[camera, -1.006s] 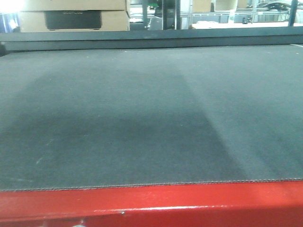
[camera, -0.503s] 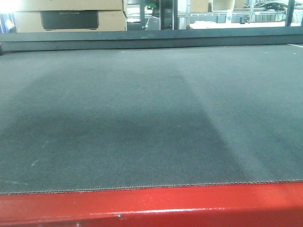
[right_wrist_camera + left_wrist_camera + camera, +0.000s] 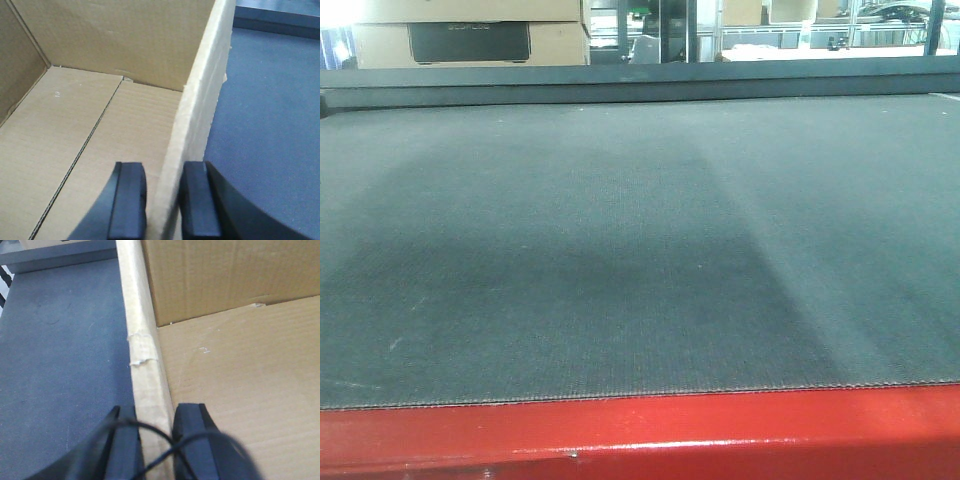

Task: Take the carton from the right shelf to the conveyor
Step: 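Carry the carton over the grey conveyor belt with both grippers, then lower the carton onto the belt with both grippers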

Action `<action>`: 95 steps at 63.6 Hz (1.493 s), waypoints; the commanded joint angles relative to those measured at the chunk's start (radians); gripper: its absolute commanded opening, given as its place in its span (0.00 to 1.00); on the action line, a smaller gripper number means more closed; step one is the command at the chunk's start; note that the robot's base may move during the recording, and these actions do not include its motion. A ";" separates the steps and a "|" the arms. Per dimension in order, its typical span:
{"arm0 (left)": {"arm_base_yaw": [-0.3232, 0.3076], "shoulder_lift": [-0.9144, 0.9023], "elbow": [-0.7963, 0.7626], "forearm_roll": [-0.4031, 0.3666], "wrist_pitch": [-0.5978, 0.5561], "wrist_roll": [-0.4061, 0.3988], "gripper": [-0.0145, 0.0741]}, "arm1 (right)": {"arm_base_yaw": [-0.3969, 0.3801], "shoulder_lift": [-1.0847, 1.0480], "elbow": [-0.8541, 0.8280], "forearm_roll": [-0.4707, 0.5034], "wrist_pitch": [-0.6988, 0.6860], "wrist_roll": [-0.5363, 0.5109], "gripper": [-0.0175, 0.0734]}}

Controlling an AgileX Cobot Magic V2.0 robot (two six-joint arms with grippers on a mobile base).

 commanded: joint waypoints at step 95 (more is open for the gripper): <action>0.010 0.404 -0.007 -0.026 -0.106 0.018 0.33 | -0.166 0.369 -0.016 -0.001 0.016 -0.050 0.12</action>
